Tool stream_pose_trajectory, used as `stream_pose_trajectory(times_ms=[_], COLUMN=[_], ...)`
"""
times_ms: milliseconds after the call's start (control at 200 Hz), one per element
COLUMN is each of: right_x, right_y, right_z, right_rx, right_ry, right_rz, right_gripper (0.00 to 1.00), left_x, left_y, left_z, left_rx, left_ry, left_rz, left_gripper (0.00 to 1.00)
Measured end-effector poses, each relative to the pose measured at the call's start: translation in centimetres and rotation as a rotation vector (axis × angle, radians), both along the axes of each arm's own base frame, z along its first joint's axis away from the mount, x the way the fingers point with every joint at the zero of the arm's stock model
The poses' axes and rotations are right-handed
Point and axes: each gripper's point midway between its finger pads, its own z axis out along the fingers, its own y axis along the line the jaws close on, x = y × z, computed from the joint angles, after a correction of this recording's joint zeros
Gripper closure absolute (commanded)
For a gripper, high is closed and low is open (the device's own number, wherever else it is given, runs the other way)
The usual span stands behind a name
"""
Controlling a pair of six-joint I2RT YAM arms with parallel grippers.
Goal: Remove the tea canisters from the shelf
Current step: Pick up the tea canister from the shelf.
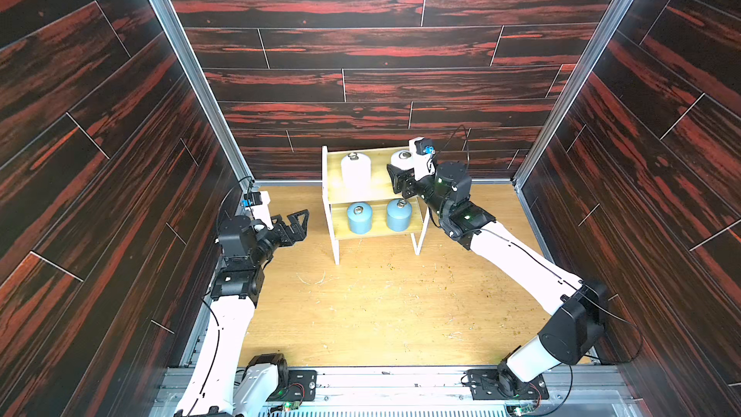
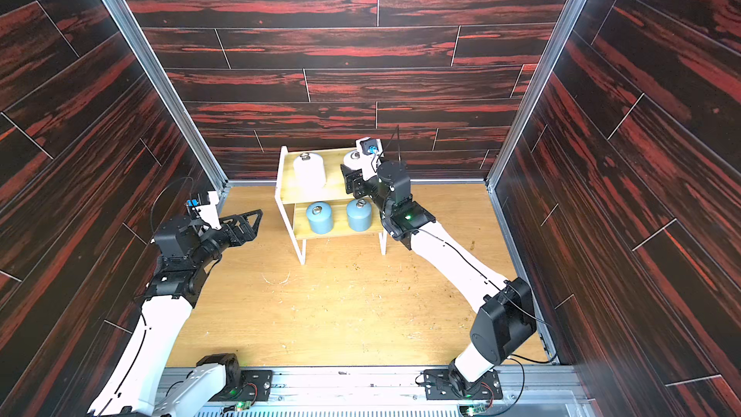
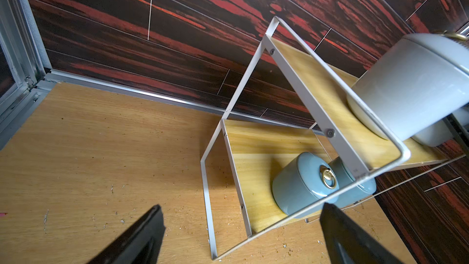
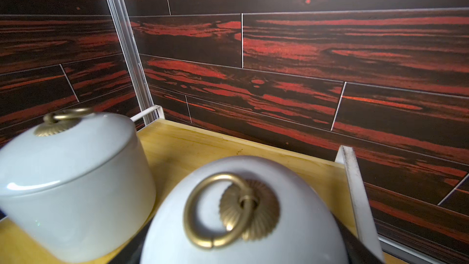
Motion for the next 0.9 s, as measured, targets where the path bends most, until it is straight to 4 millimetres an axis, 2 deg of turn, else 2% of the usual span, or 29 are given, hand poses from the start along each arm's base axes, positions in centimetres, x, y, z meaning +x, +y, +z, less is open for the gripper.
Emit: stream_pose_trajectory(times_ms=[897], right_x=[-2.0], right_y=[-0.6], right_z=[0.2], right_rx=[0.002], right_ry=[0.035], right_rz=[0.041], right_gripper=[0.38], left_x=[0.0], left_y=[-0.3], left_z=[0.3], left_rx=[-0.010], left_ry=[-0.009], left_rz=[-0.014], left_gripper=[0.00])
